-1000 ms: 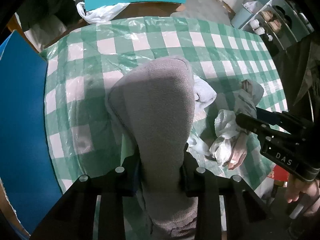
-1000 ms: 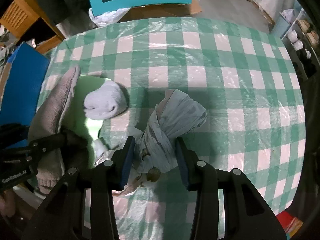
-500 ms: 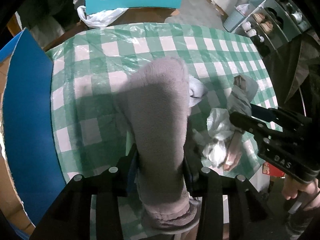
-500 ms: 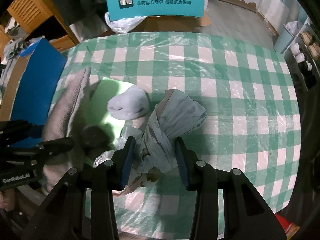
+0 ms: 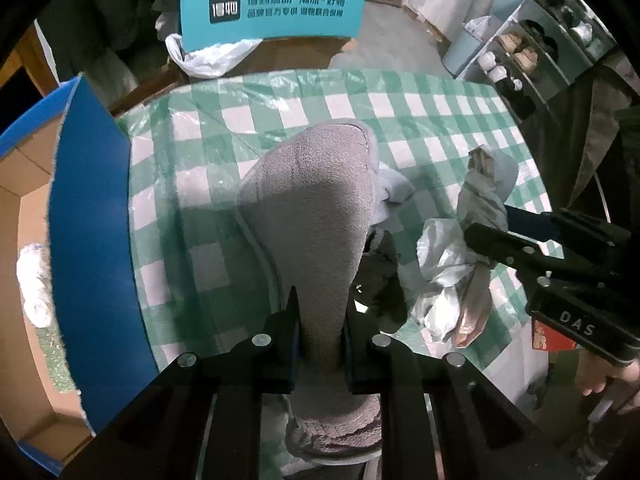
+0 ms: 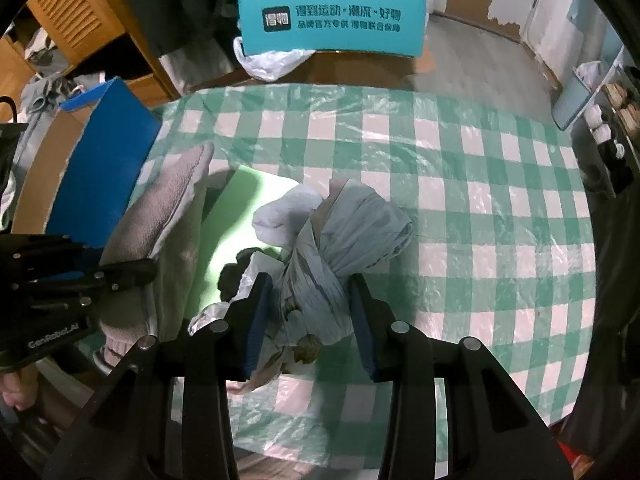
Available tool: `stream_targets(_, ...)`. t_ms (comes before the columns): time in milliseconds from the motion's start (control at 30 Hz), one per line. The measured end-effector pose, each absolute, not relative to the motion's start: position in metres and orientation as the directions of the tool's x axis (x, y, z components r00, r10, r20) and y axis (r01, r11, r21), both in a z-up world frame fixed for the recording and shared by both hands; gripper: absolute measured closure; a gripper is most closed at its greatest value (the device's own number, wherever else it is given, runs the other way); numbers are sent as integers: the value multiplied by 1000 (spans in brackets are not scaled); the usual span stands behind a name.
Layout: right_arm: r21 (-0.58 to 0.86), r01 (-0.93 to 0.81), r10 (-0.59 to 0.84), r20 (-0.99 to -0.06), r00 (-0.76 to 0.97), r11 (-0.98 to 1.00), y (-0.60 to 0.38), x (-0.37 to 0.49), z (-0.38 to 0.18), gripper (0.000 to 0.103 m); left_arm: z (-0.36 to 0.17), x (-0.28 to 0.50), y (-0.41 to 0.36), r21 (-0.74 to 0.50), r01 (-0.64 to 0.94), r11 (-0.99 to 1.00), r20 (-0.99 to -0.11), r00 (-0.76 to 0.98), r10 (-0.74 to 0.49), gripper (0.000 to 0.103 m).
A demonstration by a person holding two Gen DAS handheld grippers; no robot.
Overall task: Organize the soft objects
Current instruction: 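Carry the grey slipper and white sock bundle over the box with both grippers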
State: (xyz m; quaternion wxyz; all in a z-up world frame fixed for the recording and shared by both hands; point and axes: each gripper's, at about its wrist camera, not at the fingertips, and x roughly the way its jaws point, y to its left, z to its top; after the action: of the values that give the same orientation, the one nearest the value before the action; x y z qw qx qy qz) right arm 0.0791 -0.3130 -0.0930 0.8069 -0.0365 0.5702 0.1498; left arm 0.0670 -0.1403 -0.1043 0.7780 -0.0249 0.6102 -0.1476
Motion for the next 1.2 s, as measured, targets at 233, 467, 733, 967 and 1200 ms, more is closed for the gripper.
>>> stream_targets(233, 110, -305, 213, -920, 328, 946, -305, 75, -78, 66, -82, 58, -132, -208, 208, 956, -928, 266, -260, 87)
stream_targets(467, 110, -329, 231, -905, 356, 938, -294, 71, -60, 66, -60, 49, -121, -182, 213, 960, -911, 331, -246, 87)
stream_targets(733, 111, -358, 254, -889, 380, 927, -277, 66, -42, 66, -43, 45, -103, -179, 193, 965, -894, 377, -242, 87)
stream_targets(967, 114, -392, 279, -875, 396, 913, -259, 63, -27, 66, -28, 37, -88, -177, 177, 968, -881, 410, -236, 87)
stream_targets(1200, 119, -424, 305, -863, 404, 898, -237, 63, -15, 66, -10, 27, -71, -172, 163, 972, -864, 448, -228, 87)
